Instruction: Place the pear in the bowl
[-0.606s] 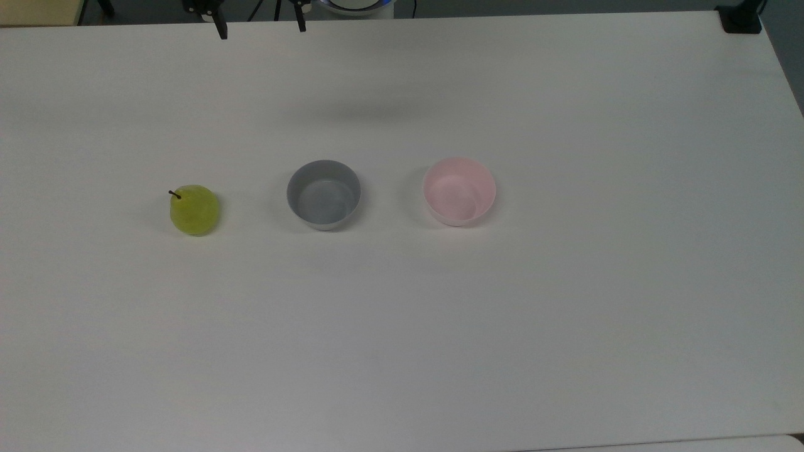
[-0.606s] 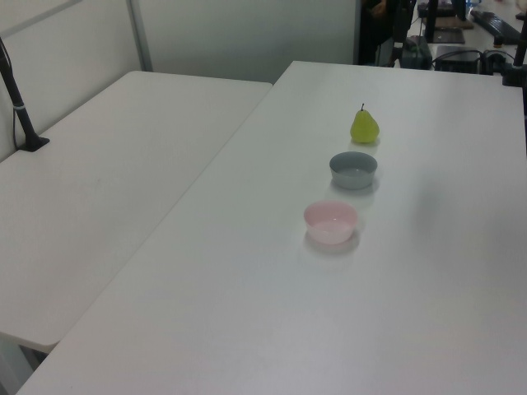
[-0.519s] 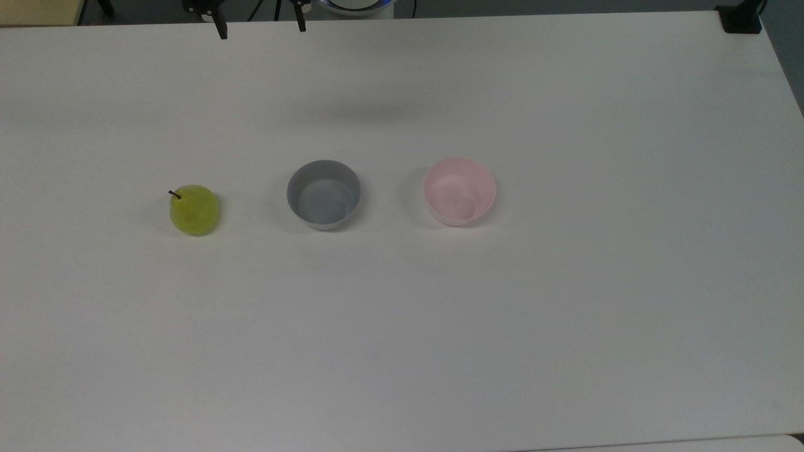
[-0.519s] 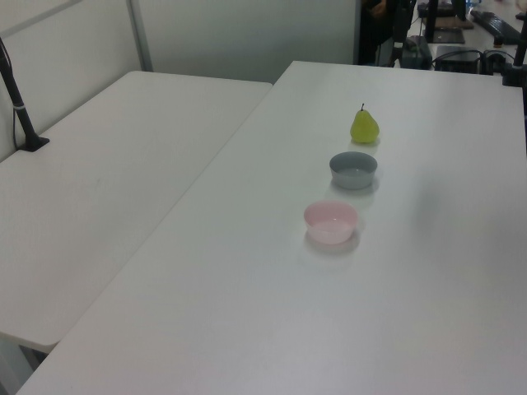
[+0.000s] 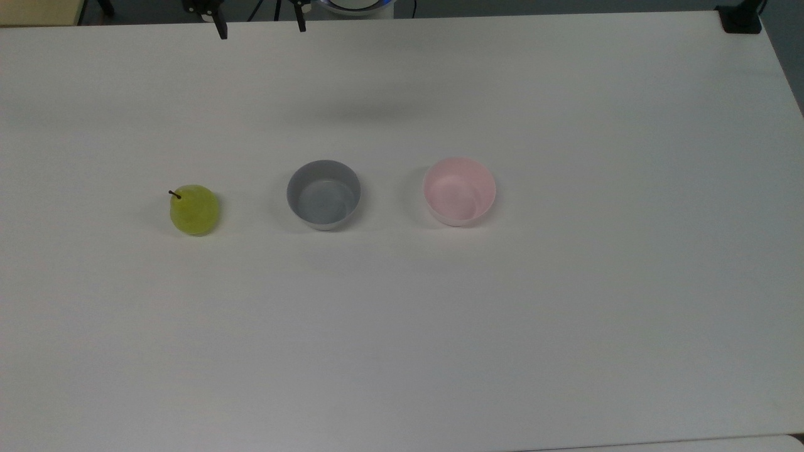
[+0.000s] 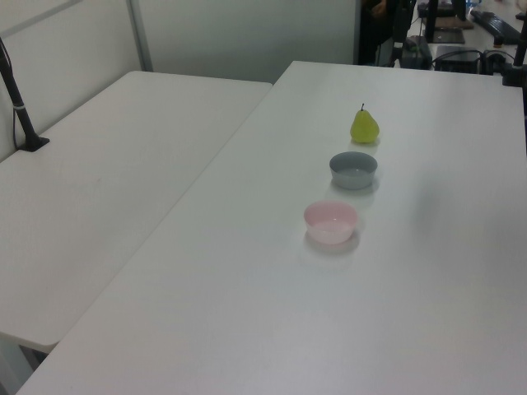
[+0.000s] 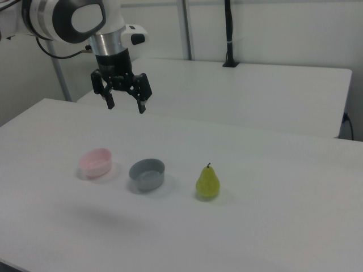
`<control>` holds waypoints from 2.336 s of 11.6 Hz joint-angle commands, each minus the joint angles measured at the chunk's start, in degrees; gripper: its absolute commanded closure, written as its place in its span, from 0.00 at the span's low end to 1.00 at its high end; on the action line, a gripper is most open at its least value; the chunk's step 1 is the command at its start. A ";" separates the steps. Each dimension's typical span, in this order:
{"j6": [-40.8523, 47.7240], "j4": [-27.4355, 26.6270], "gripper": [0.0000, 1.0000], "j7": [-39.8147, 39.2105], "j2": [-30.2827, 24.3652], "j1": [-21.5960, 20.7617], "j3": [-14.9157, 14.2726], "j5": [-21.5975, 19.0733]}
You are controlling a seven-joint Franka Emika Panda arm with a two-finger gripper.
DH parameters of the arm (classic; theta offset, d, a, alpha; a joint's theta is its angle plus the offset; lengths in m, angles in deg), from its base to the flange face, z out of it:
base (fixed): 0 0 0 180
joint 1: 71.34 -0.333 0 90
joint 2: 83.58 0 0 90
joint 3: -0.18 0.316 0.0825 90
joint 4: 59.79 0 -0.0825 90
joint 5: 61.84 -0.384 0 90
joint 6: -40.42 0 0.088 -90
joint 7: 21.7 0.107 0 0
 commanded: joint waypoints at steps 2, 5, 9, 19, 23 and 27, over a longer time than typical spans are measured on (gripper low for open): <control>-0.26 -0.60 0.00 -1.33 -0.46 -0.01 -0.12 0.95; 0.00 -0.26 0.00 -21.06 -0.02 2.71 -0.20 0.86; 2.28 7.46 0.00 -23.32 6.55 7.71 -0.38 4.45; -24.23 2.38 0.00 -10.78 22.37 11.69 -0.73 3.59; -28.03 2.38 0.00 -8.74 28.18 11.60 -0.21 2.80; -30.22 0.46 0.19 -8.56 29.95 11.33 -0.21 2.89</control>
